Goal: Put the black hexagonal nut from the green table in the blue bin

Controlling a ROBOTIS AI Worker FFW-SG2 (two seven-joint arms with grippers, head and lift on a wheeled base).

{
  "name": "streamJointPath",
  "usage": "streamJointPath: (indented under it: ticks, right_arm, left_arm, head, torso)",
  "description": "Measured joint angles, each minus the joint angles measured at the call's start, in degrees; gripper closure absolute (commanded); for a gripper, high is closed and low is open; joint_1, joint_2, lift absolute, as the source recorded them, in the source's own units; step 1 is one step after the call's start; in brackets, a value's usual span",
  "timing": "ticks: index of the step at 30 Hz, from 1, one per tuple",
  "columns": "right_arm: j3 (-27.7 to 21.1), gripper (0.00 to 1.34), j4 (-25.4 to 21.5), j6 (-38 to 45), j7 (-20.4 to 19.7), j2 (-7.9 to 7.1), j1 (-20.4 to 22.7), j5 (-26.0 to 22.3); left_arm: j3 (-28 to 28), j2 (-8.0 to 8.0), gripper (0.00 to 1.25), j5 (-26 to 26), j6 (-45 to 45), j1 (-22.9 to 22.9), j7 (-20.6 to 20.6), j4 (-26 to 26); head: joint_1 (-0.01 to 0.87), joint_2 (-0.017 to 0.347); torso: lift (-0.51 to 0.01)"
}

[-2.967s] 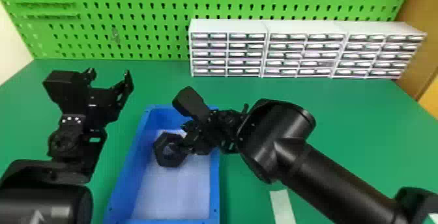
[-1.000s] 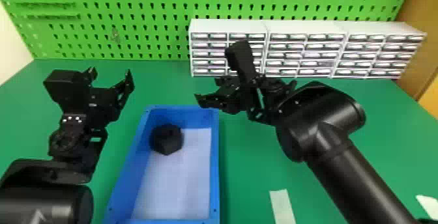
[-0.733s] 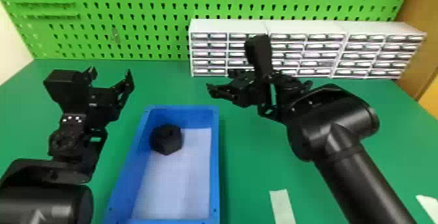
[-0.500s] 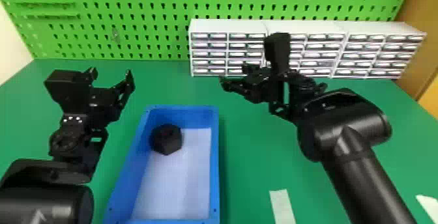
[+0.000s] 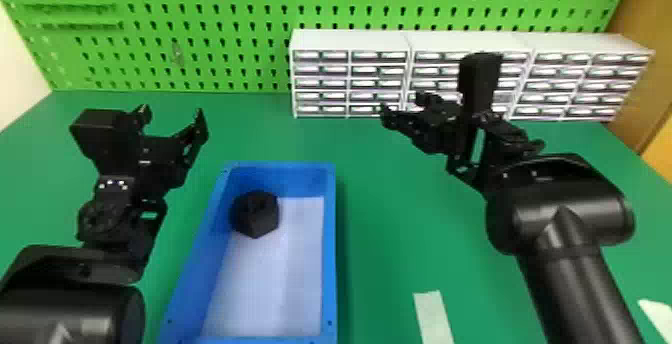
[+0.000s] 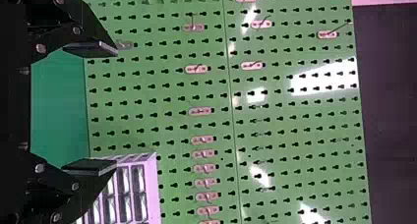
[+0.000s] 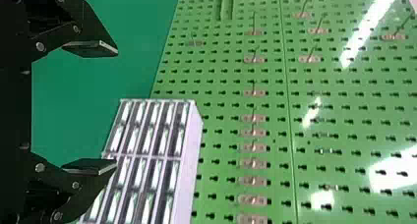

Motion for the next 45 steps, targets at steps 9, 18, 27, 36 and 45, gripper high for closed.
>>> streamJointPath:
  ticks: [9, 18, 27, 36, 45]
  right_arm:
    - [-4.5, 0.46, 0.1, -3.3, -3.9, 1.28, 3.1, 0.3]
    - [-6.9, 0.46, 0.0, -8.6, -9.1, 1.52, 6.7, 0.4]
    - [-7.7, 0.46, 0.0, -15.2, -13.5, 1.52, 9.9, 1.2]
    - [-7.5, 0.46, 0.0, -18.3, -15.9, 1.52, 12.2, 1.3]
    - [-7.2, 0.46, 0.1, -18.5, -16.2, 1.52, 13.0, 0.6]
  left_arm:
    - [-0.3, -0.04, 0.44, -0.1, 0.1, -0.1, 0.1, 0.2]
    - [-0.3, -0.1, 0.44, 0.7, 0.1, -0.2, 0.2, 1.1]
    - [-0.3, -0.13, 0.44, 1.2, -0.1, 0.0, 0.6, 2.0]
    - [0.9, -0.13, 0.44, 2.6, -2.4, 0.9, 0.6, 3.6]
    - [1.6, -0.04, 0.44, 7.4, -2.5, 0.8, 0.6, 5.2]
  head:
    - [0.686, 0.052]
    - [0.686, 0.052]
    - [0.686, 0.052]
    - [0.686, 0.052]
    - [0.686, 0.052]
  torso:
    - [-0.097]
    - [-0.097]
    - [-0.097]
    - [-0.097]
    - [-0.097]
